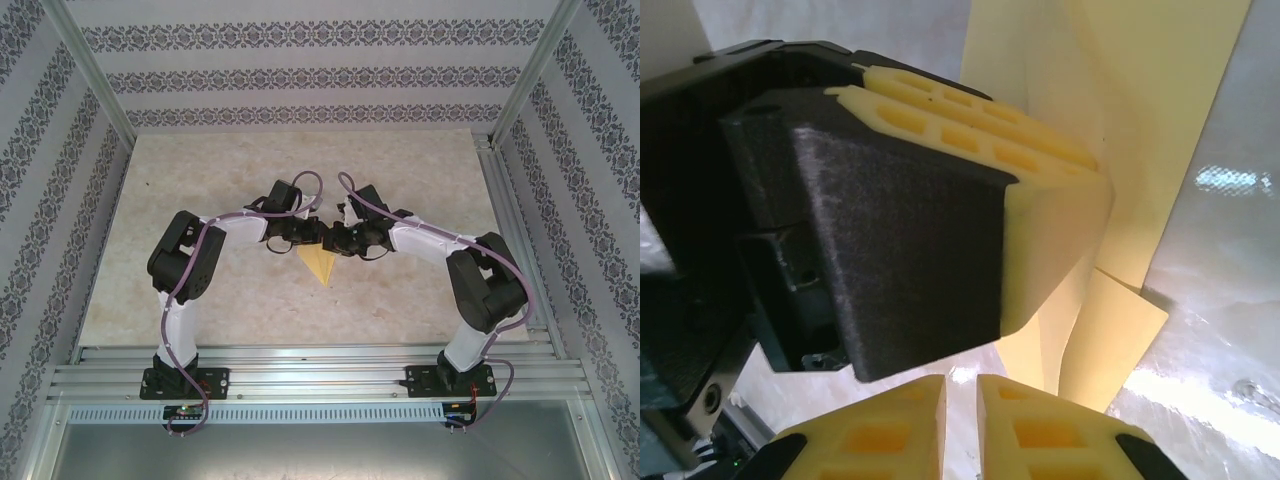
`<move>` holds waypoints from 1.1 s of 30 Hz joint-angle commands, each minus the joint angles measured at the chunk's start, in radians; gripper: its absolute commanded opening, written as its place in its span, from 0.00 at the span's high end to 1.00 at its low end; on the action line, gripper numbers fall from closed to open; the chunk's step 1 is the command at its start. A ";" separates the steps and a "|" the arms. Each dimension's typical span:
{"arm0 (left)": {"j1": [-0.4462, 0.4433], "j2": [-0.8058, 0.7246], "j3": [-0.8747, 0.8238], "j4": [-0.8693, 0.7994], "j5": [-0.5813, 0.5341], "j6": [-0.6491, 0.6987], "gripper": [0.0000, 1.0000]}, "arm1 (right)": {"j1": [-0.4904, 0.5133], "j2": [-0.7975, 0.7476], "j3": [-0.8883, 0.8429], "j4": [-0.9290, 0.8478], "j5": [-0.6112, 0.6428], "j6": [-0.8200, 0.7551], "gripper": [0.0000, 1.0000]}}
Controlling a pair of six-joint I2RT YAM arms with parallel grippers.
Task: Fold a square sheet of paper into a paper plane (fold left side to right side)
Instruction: Fourth fold the wing at the center of the table.
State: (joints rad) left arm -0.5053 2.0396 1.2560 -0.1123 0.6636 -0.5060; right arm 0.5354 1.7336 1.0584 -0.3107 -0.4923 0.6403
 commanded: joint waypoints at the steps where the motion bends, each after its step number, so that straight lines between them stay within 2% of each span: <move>1: -0.007 0.025 0.029 -0.026 -0.016 0.018 0.81 | 0.024 0.038 -0.024 0.067 -0.009 0.042 0.85; 16: -0.007 0.042 0.040 -0.018 -0.014 0.006 0.79 | 0.037 0.143 -0.037 0.111 0.027 0.072 0.85; 33: -0.007 0.046 0.062 -0.062 -0.041 0.027 0.76 | 0.022 0.164 -0.044 0.067 0.034 0.052 0.85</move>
State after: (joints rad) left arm -0.5053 2.0762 1.2861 -0.1486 0.6403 -0.5045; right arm 0.5667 1.8774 1.0245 -0.2298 -0.4793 0.7059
